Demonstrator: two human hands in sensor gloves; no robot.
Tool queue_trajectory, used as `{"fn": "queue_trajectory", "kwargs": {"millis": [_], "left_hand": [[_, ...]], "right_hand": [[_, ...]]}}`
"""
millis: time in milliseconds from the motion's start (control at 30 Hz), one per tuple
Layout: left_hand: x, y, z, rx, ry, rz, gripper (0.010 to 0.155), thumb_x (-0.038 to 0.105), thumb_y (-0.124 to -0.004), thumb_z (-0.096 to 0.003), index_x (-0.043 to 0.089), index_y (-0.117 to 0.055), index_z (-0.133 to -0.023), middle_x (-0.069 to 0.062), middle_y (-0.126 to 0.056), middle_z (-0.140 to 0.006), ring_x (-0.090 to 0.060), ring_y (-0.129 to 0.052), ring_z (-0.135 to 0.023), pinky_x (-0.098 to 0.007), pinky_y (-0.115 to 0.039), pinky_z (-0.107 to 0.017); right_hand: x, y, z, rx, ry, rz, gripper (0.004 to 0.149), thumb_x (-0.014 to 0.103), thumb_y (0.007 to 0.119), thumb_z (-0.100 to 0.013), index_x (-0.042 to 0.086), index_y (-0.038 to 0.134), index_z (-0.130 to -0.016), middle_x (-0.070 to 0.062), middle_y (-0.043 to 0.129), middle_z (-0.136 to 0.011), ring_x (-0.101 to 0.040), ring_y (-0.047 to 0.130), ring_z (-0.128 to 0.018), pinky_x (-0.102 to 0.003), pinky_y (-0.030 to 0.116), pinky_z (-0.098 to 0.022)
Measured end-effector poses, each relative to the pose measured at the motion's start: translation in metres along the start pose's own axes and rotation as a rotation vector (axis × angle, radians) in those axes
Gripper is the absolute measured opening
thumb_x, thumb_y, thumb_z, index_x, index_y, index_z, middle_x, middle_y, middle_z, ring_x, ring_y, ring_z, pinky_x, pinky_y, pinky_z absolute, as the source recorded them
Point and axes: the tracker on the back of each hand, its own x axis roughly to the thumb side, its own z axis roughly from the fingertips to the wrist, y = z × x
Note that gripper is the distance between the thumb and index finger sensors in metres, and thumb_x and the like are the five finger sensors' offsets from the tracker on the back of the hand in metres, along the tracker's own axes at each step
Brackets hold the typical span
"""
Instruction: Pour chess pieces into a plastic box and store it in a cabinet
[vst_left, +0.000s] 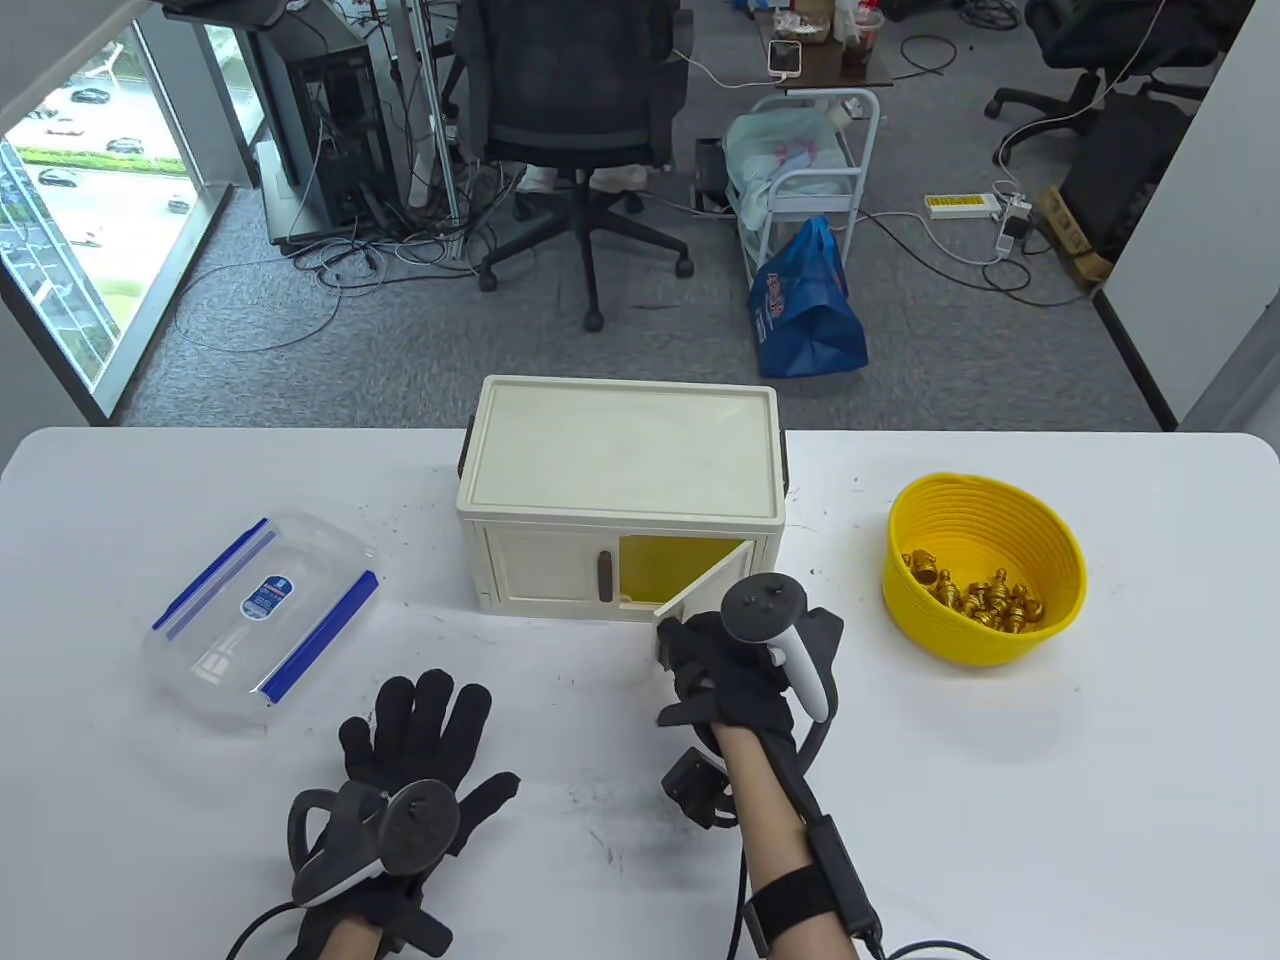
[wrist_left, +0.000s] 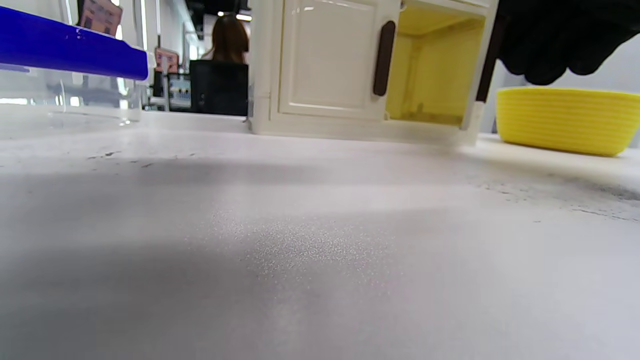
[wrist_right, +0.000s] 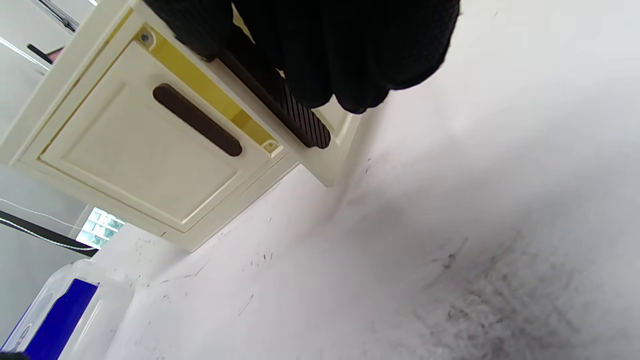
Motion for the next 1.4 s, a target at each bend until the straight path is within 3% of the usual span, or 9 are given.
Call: {"fn": "queue_trajectory", "kwargs": {"millis": [567, 933, 1400], "left_hand": [[0.0, -0.001, -0.001, -0.017, 0.013, -0.009, 0.083, 0.068, -0.041, -0.0652, 0.02, -0.024, -0.131, -0.027, -0.022, -0.133, -0.062, -0.022, -0.115, -0.083, -0.032, -0.07], [0.0, -0.002, -0.002, -0.024, 0.017, -0.01, 0.083, 0.068, -0.041, -0.0653, 0.02, -0.025, -0.131, -0.027, -0.022, -0.133, -0.062, -0.022, -0.115, -0.083, -0.032, -0.07], [-0.001, -0.003, -0.002, -0.017, 0.013, 0.001, 0.083, 0.068, -0.041, -0.0653, 0.02, -0.025, -0.131, -0.028, -0.022, -0.133, -0.062, -0.022, -0.115, -0.083, -0.032, -0.07]], "right_hand": [[-0.048, -0.028, 0.021, -0.047, -0.053, -0.084, 0.044, 0.03, 0.075, -0.062, 0.006, 0.073, -0.099, -0.018, 0.087, -0.089, -0.042, 0.09, -0.073, -0.05, 0.075, -0.052], [-0.075, -0.043, 0.02, -0.039, 0.001, -0.222, 0.045, 0.032, 0.074, -0.062, 0.006, 0.073, -0.1, -0.019, 0.086, -0.091, -0.044, 0.088, -0.075, -0.051, 0.074, -0.053], [-0.083, -0.057, 0.031, -0.099, 0.002, -0.29, 0.053, 0.037, 0.072, -0.064, 0.004, 0.066, -0.104, -0.022, 0.081, -0.096, -0.047, 0.084, -0.08, -0.053, 0.071, -0.056]]}}
